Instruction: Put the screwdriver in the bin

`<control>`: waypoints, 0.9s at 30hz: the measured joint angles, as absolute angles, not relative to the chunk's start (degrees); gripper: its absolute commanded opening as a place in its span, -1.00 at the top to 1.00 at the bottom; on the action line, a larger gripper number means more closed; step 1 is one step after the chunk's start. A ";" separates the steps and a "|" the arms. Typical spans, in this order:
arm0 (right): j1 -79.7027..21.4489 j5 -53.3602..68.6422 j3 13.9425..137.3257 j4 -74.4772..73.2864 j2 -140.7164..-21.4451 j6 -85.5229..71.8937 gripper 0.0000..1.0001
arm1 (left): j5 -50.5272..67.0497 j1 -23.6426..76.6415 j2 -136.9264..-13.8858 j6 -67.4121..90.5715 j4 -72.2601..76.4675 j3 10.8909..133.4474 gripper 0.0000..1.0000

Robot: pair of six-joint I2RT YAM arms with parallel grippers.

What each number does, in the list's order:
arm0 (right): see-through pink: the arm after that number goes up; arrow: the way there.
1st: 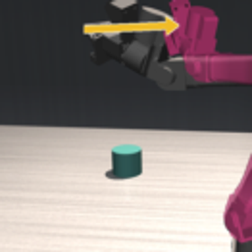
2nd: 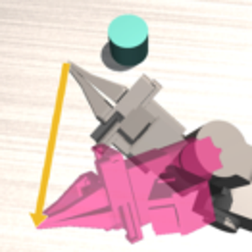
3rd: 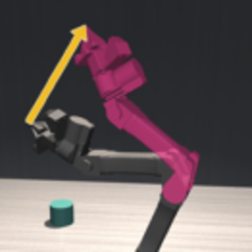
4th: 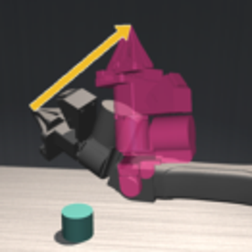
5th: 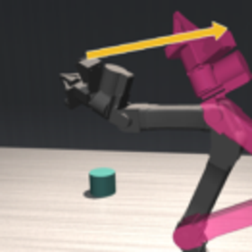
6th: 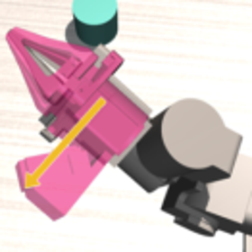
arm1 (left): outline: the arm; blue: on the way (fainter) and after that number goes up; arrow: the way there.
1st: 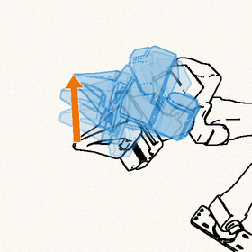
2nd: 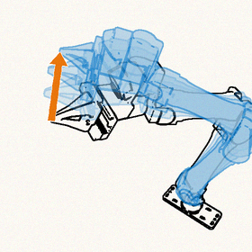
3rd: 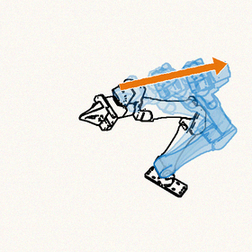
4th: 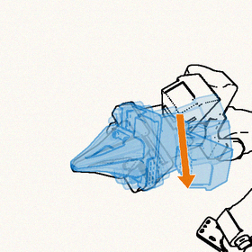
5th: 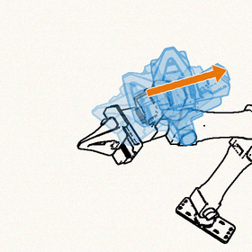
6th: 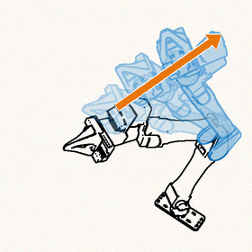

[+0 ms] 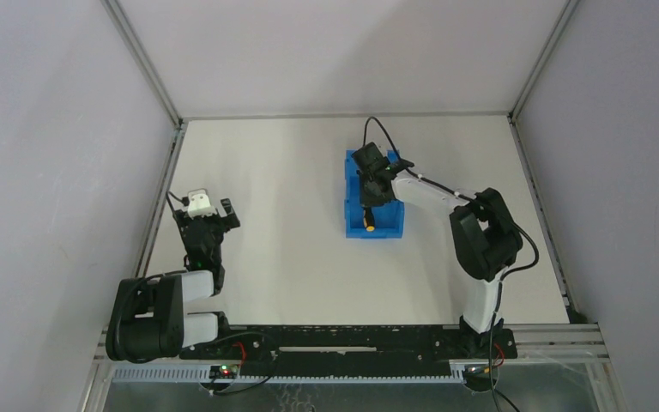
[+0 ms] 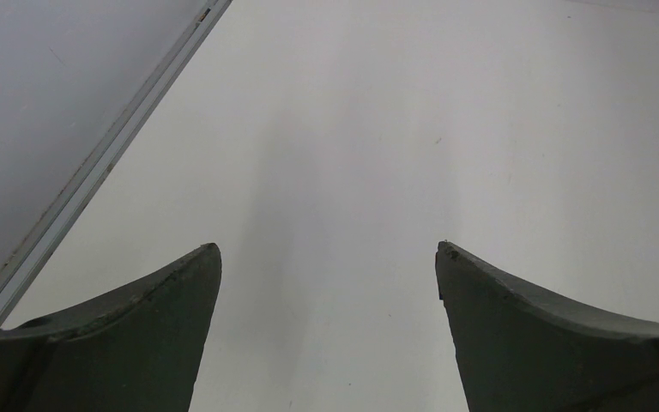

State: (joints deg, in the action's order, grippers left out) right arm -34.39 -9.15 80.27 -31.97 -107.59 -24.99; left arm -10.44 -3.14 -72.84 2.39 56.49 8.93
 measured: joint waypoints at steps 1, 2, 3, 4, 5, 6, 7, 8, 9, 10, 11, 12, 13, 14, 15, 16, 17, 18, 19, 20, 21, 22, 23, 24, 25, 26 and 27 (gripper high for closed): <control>-34.44 -9.34 80.27 -31.57 -108.09 -25.17 0.60 | -10.44 -3.14 -72.84 2.39 56.49 8.93 -1.00; -34.50 -9.56 80.27 -31.22 -108.49 -25.45 0.57 | -10.44 -3.14 -72.84 2.39 56.49 8.93 -1.00; -34.54 -9.67 80.27 -31.00 -108.73 -25.71 0.54 | -10.44 -3.14 -72.84 2.39 56.49 8.93 -1.00; -34.63 -10.00 80.27 -30.65 -109.14 -25.93 0.49 | -10.44 -3.14 -72.84 2.39 56.49 8.93 -1.00; -34.65 -10.13 80.27 -30.41 -109.54 -26.09 0.44 | -10.44 -3.11 -72.84 2.39 56.51 8.93 -1.00; -34.68 -10.33 80.27 -30.13 -110.02 -26.22 0.40 | -10.44 -3.11 -72.84 2.39 56.49 8.93 -1.00; -34.70 -10.48 80.27 -29.89 -110.39 -26.39 0.34 | -10.44 -3.11 -72.84 2.39 56.49 8.93 -1.00; -34.70 -10.63 80.27 -29.56 -110.89 -26.55 0.25 | -10.44 -3.14 -72.84 2.39 56.51 8.93 -1.00; -34.72 -10.70 80.27 -29.21 -111.07 -26.63 0.18 | -10.44 -3.14 -72.84 2.39 56.49 8.93 -1.00; -34.76 -11.03 80.27 -29.06 -111.15 -26.87 0.11 | -10.44 -3.14 -72.84 2.39 56.49 8.93 -1.00; -34.83 -11.25 80.27 -29.06 -111.20 -27.05 0.05 | -10.44 -3.14 -72.84 2.39 56.49 8.93 -1.00; -34.85 -11.55 80.27 -29.06 -111.20 -27.16 -0.02 | -10.44 -3.14 -72.84 2.39 56.51 8.93 -1.00; -34.87 -11.77 80.27 -29.04 -111.20 -27.24 -0.10 | -10.44 -3.11 -72.84 2.39 56.51 8.93 -1.00; -34.92 -11.92 80.27 -28.97 -111.18 -27.22 -0.15 | -10.44 -3.14 -72.84 2.39 56.49 8.93 -0.99; -34.94 -11.99 80.27 -28.97 -111.18 -27.31 -0.23 | -10.44 -3.11 -72.84 2.39 56.51 8.93 -1.00; -34.96 -12.01 80.27 -29.02 -111.11 -27.31 -0.31 | -10.44 -3.11 -72.84 2.39 56.49 8.93 -1.00; -34.98 -12.08 80.27 -29.02 -110.96 -27.40 -0.34 | -10.44 -3.11 -72.84 2.39 56.51 8.93 -1.00; -35.03 -12.12 80.27 -29.12 -110.63 -27.31 -0.35 | -10.44 -3.14 -72.84 2.39 56.49 8.93 -1.00; -35.05 -12.19 80.27 -29.36 -110.06 -27.29 -0.35 | -10.44 -3.14 -72.84 2.39 56.49 8.93 -1.00; -35.07 -12.34 80.27 -29.61 -109.16 -27.27 -0.36 | -10.41 -3.14 -72.84 2.39 56.51 8.93 -0.99; -35.09 -12.53 80.27 -29.87 -108.20 -27.24 -0.37 | -10.44 -3.14 -72.84 2.39 56.51 8.93 -1.00; -35.16 -12.86 80.27 -30.20 -106.78 -27.18 -0.41 | -10.44 -3.14 -72.84 2.39 56.49 8.93 -1.00; -35.22 -13.13 80.29 -30.48 -105.25 -27.11 -0.45 | -10.44 -3.14 -72.84 2.39 56.51 8.93 -1.00; -35.31 -13.34 80.31 -30.79 -103.63 -26.98 -0.49 | -10.44 -3.14 -72.84 2.39 56.51 8.93 -1.00; -35.40 -13.58 80.49 -31.16 -102.02 -26.85 -0.54 | -10.44 -3.14 -72.84 2.39 56.51 8.93 -1.00; -35.44 -13.74 80.86 -31.57 -100.60 -26.68 -0.57 | -10.44 -3.14 -72.84 2.39 56.49 8.93 -1.00; -35.53 -13.93 81.28 -31.77 -99.09 -26.33 -0.60 | -10.44 -3.11 -72.84 2.39 56.51 8.93 -1.00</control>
State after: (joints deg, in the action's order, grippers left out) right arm -35.53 -13.93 81.28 -31.77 -99.09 -26.33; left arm -10.44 -3.11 -72.84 2.39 56.51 8.93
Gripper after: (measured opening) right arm 0.760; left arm 0.996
